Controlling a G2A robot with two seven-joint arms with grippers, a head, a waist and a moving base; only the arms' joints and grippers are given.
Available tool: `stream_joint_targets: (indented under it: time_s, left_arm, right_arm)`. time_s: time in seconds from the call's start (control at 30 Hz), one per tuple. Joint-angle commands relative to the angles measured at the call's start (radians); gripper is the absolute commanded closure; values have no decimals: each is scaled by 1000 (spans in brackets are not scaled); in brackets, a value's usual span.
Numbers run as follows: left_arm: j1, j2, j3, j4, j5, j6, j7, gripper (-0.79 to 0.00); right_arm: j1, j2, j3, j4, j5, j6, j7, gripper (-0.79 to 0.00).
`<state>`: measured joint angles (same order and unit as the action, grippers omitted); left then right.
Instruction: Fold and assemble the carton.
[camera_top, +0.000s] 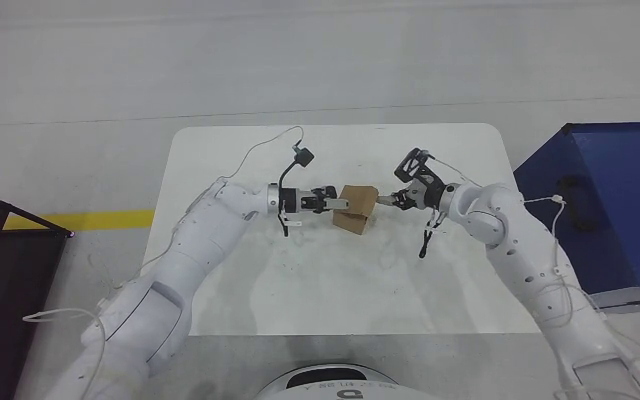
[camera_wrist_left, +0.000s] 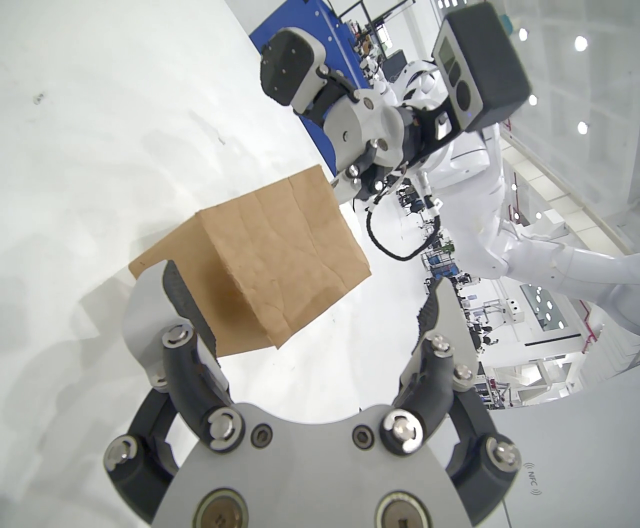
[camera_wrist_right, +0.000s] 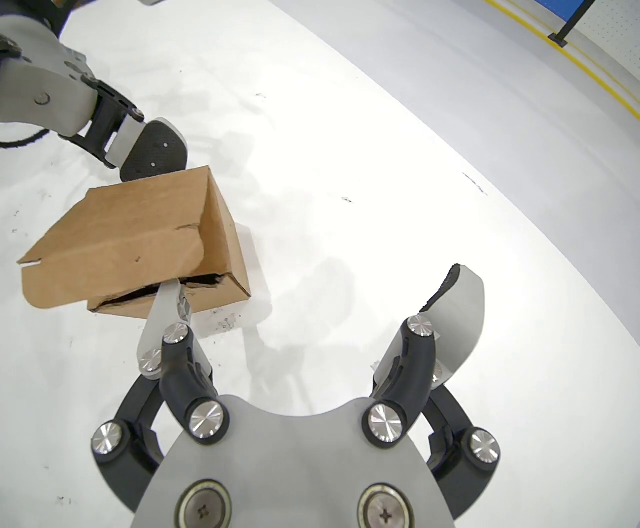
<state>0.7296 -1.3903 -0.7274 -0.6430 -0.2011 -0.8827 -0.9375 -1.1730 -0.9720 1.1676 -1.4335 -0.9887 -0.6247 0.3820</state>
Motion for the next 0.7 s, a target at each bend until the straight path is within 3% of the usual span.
stream_joint_targets:
  time_s: [0.0,0.1,0.3,0.67]
  left_arm:
    - [3,1,-1,-1,-7,-1,1,-785]
    - [3,2,-2,-2,-12,1,-1,-785]
    - [0,2,1,-3,-16,7,-7,-785]
    - [-20,-10,13,9,-1,37,3,-785]
  right_arm:
    - [-20,10,45,0,15,-51,-16,-705]
    - [-61,22,85,-45,-16,-75,-29,-634]
    - [-105,24,74,-128,-71,-52,-9,-622]
    - [-75,15,42,-130,-75,-36,4,-610]
